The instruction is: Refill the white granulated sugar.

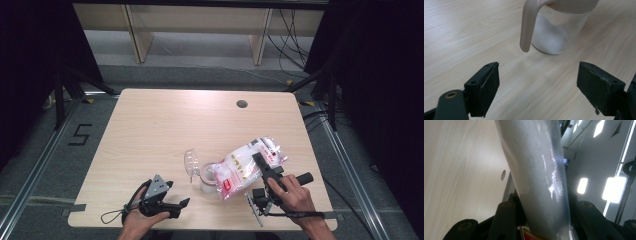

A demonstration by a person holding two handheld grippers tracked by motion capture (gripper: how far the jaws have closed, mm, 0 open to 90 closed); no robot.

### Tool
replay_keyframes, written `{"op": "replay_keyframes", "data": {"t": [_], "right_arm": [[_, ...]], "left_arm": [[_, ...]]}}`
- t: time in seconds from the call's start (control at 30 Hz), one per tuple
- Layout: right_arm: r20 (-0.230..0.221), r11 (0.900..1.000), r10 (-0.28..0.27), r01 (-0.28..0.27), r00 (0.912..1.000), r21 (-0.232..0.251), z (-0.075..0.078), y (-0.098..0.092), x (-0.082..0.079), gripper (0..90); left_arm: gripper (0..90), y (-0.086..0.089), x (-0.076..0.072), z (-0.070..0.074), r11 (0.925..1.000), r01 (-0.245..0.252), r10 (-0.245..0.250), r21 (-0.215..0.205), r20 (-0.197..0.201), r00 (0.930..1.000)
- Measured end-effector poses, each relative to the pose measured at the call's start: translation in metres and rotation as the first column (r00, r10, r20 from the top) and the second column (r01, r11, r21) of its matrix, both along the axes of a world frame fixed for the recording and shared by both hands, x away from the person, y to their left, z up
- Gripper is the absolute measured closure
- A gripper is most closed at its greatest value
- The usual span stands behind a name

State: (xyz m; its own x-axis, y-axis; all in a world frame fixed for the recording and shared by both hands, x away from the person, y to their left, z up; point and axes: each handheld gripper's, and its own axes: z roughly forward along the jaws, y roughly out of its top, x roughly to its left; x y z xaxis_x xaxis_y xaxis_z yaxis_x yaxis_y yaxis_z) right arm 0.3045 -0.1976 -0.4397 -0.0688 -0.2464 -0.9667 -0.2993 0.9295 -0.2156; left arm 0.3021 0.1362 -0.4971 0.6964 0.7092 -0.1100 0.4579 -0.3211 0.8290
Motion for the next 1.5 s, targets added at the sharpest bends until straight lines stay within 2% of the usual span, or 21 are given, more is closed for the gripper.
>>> {"op": "replay_keyframes", "data": {"t": [0.6,0.63,0.73,1.0,1.1,1.13,1.17,1.2,1.27,1.5], "right_arm": [[-0.002,1.0,-0.003,0.003,1.0,0.008,-0.0002,0.0001,-0.0002,66.9],[0.01,1.0,0.002,-0.002,0.9999,-0.002,0.0011,0.0006,-0.0004,66.9],[-0.009,1.0,-0.016,0.016,0.9998,-0.004,0.0017,0.0008,-0.0011,67.0],[-0.009,1.0,-0.013,0.012,0.9999,-0.006,0.0019,0.001,-0.0011,67.2],[0.003,1.0,-0.001,0.001,1.0,-0.031,0.004,0.0021,-0.001,67.3],[0.007,1.0,0.006,-0.006,1.0,-0.027,0.0038,0.002,-0.0006,67.4],[0.003,1.0,-0.001,0.001,1.0,-0.01,0.003,0.0022,-0.001,67.4],[0.01,1.0,0.012,-0.012,0.9999,-0.014,0.0037,0.0029,-0.0003,67.4],[-0.004,1.0,-0.014,0.013,0.9999,-0.008,0.0031,0.0025,-0.0018,67.6],[0.0,1.0,-0.007,0.007,1.0,-0.013,0.0032,0.0027,-0.0016,67.9]], "left_arm": [[18.0,0.0003,0.0003,0.0001,1.0,0.003,-0.003,0.006,0.0,1.0],[17.9,0.0003,0.0001,0.0002,1.0,0.001,-0.001,0.007,0.0,1.0],[17.9,0.0003,0.0003,0.0,1.0,0.001,-0.001,0.005,0.001,1.0],[17.9,0.0002,-0.0002,0.0001,1.0,0.004,-0.004,0.003,-0.003,1.0],[17.9,0.0001,0.0001,0.0,1.0,0.002,-0.002,0.004,0.0,1.0],[17.9,0.0006,0.0001,0.0001,0.9999,0.003,-0.003,0.013,-0.002,1.0],[17.9,0.0002,-0.0004,0.0,1.0,0.006,-0.006,0.003,-0.004,1.0],[17.9,0.0002,-0.0005,0.0001,1.0,0.003,-0.003,0.003,-0.003,1.0],[17.9,0.0002,0.0001,0.0003,1.0,0.005,-0.005,0.001,-0.002,1.0],[17.9,-0.0001,0.0,0.0002,1.0,0.004,-0.004,0.004,-0.003,1.0]]}}
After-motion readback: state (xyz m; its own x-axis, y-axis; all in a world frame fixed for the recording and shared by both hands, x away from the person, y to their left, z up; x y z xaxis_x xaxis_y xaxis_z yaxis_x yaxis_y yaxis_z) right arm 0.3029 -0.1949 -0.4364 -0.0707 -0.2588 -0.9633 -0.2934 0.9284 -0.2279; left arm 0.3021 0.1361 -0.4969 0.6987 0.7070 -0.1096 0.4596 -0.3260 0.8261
